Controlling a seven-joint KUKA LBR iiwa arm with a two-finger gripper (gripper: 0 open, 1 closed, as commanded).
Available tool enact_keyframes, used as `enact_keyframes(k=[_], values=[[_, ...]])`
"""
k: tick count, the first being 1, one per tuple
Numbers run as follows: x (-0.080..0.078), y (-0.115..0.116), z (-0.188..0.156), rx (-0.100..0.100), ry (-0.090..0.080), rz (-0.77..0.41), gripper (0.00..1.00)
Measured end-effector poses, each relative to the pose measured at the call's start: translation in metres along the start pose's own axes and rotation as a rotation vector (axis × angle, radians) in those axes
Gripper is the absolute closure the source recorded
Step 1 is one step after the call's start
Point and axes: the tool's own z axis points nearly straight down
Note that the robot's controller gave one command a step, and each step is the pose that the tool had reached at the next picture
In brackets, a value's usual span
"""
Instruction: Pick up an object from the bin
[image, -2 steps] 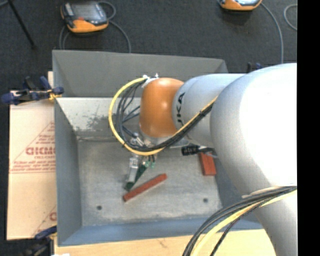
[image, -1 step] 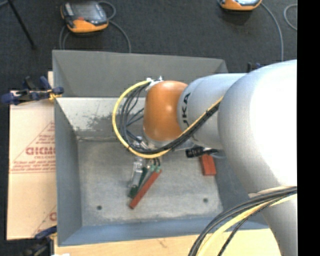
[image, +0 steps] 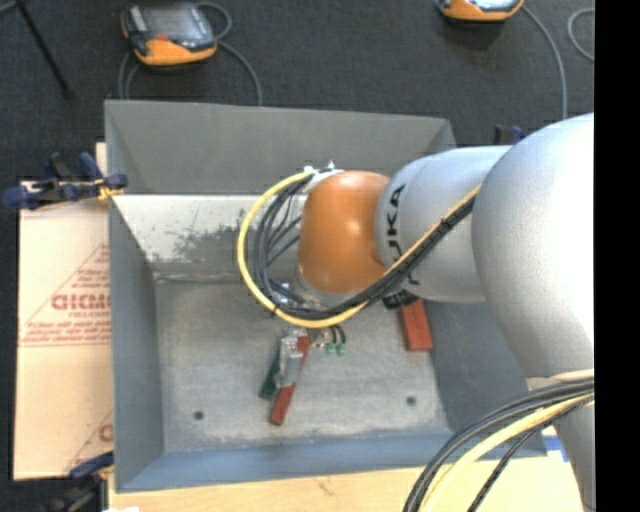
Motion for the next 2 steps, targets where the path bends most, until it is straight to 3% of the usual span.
enact_keyframes(k=[1,2], values=[[0.0585,0.0155,0.0242,-0.003,0.008,-0.322,1.00],[0.0584,0.0155,0.0242,-0.003,0.008,-0.321,1.00]])
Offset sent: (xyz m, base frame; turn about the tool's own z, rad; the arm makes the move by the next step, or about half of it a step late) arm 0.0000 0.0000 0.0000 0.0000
